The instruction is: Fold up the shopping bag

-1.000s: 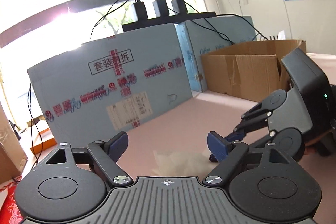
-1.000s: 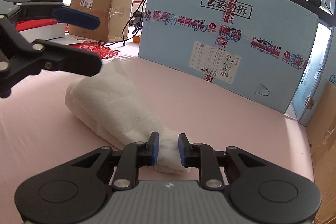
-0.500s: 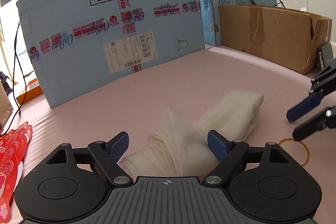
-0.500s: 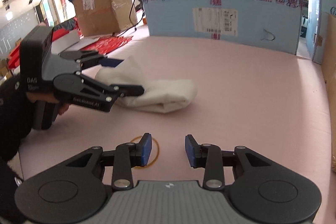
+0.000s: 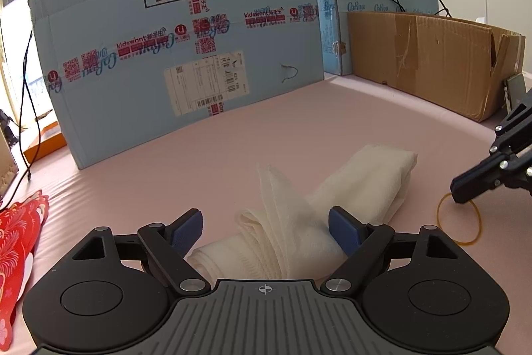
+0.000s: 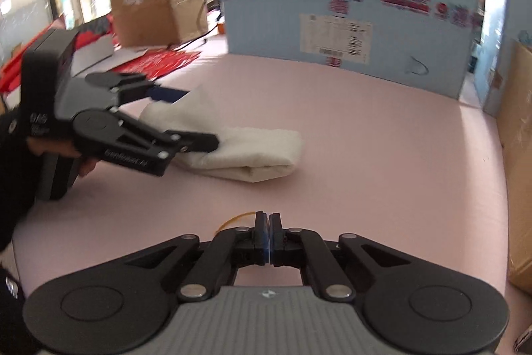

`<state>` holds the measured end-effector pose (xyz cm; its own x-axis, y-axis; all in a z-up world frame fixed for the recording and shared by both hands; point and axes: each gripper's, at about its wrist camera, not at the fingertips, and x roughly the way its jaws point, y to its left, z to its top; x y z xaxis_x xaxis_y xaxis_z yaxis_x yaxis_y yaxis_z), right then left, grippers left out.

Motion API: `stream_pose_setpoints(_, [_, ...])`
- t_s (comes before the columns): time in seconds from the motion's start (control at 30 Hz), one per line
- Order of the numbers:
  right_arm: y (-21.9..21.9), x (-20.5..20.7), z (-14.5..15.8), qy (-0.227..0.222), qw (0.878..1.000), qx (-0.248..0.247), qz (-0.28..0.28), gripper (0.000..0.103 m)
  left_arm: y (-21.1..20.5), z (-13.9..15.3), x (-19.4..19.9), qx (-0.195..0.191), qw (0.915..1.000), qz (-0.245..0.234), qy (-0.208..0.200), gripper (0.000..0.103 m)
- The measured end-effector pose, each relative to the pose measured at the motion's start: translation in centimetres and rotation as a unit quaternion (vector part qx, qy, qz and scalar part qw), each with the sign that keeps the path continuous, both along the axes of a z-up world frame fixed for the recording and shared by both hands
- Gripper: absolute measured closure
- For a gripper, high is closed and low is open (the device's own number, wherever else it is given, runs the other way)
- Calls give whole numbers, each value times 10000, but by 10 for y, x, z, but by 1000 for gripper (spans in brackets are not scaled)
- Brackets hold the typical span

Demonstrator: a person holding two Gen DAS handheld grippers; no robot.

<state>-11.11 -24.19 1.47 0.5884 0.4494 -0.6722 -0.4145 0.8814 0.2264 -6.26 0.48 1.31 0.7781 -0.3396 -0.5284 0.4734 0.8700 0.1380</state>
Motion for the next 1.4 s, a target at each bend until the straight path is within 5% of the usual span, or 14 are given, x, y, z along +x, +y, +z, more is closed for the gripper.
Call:
stream_pose_setpoints(0.27, [-47, 47, -33, 747, 9689, 1942, -1338, 102, -8, 5, 0, 243, 9994, 7, -226, 11])
stream_pose_setpoints(0.5, [-51, 59, -45, 974, 9514, 2497, -1515, 102, -40, 22, 12, 1027, 9918, -349, -670, 11])
stream_pose_setpoints(0.67, [-67, 61, -54, 1334, 9256, 3109, -1698, 102, -60, 22, 13, 1309, 9856, -846, -657, 11])
stream_pose_setpoints(0.9, [-73, 61, -53, 1389, 9139, 3453, -1622, 96, -63, 6, 12, 1322, 9855, -916, -543, 11])
stream_pose_setpoints(1.0, [-69, 62, -54, 1489, 9179, 3341, -1542, 83, -60, 3, 9, 1220, 9871, -863, -573, 11])
stream_pose_setpoints(1.23, [-69, 59, -51, 1574, 9234, 3228, -1354, 73, -53, 0, 12, 962, 9907, -822, -501, 11])
stream_pose_setpoints(1.4, [-73, 60, -60, 1877, 8993, 3724, -1321, 76, -50, -1, 15, 862, 9919, -807, -471, 11])
